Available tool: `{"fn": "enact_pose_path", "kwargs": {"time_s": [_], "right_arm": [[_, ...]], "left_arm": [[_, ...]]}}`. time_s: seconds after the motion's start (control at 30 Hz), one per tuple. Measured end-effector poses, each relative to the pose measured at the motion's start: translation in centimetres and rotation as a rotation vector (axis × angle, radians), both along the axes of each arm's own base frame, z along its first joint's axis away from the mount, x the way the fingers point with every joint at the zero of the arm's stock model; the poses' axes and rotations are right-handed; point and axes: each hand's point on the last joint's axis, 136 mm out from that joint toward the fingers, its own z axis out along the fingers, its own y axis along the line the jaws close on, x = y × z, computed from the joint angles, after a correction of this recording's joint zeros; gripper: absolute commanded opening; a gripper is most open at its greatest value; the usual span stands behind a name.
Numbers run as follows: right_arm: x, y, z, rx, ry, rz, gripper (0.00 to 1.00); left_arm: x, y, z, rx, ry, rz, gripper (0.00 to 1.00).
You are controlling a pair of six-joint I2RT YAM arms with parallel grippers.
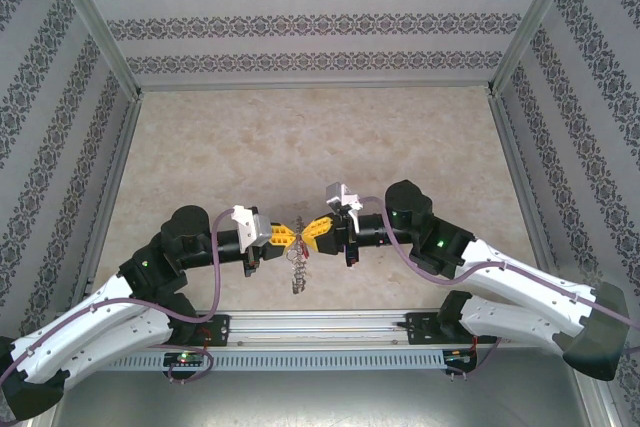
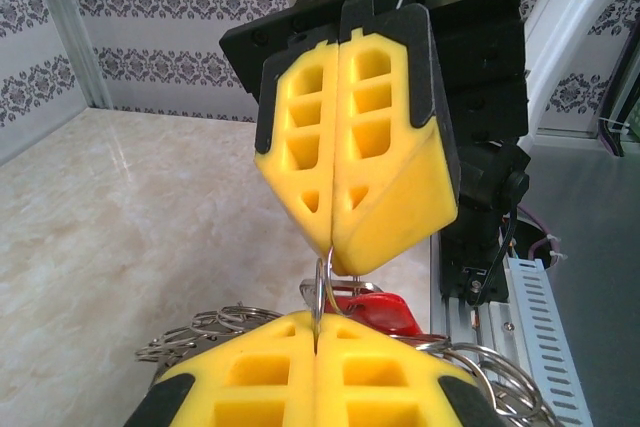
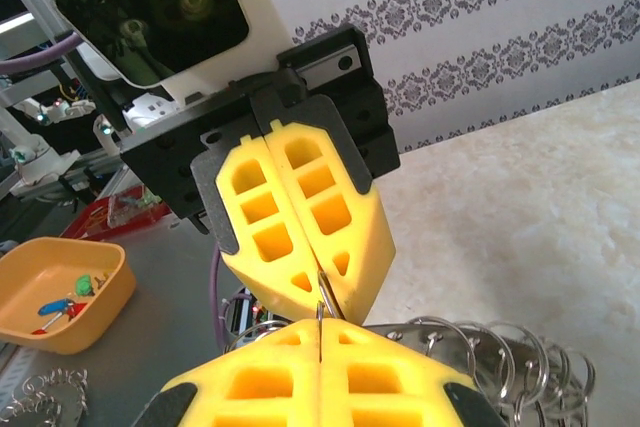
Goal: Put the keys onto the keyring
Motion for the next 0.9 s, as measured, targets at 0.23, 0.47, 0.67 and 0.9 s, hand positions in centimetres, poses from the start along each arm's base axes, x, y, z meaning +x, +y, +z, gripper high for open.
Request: {"fn": "enact_pose_path", "kwargs": {"time_s": [0.23, 0.47, 0.67, 0.9], "right_arm": [[0.4, 0.0, -0.1, -0.007, 0.000, -0.022, 0.00], [0.6, -0.1, -0.4, -0.015, 0.003, -0.038, 0.00], [1.0, -0.2, -0.5, -0.021, 0.014, -0.052, 0.00], [1.4, -0.5, -0.7, -0.026, 0.044, -0.070, 0.00]], "left_arm": [[0.0, 0.0, 0.0, 0.001, -0.002, 0.000, 0.00], [0.1, 0.0, 0.0, 0.001, -0.002, 0.003, 0.00], [0.1, 0.0, 0.0, 0.001, -0.002, 0.004, 0.00], [0.2, 0.1, 0.0, 0.002, -0.004, 0.011, 0.00]]}}
